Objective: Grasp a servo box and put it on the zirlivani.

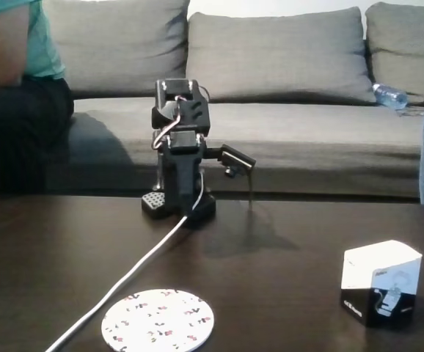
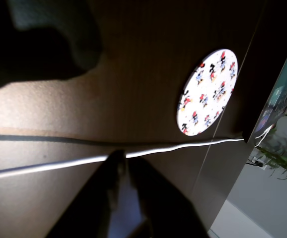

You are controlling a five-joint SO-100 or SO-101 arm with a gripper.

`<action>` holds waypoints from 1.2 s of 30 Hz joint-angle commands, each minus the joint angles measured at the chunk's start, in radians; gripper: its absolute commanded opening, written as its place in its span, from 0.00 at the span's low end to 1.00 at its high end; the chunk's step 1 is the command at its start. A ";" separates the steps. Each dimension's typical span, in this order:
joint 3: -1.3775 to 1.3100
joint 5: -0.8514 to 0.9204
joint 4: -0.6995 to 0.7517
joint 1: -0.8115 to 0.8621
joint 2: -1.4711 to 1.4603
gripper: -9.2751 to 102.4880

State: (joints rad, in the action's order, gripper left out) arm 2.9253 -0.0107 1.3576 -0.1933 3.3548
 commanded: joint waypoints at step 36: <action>-0.253 0.153 0.000 -0.121 -0.021 0.09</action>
State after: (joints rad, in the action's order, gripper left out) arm 2.8057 0.1289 1.3668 -0.2439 3.3517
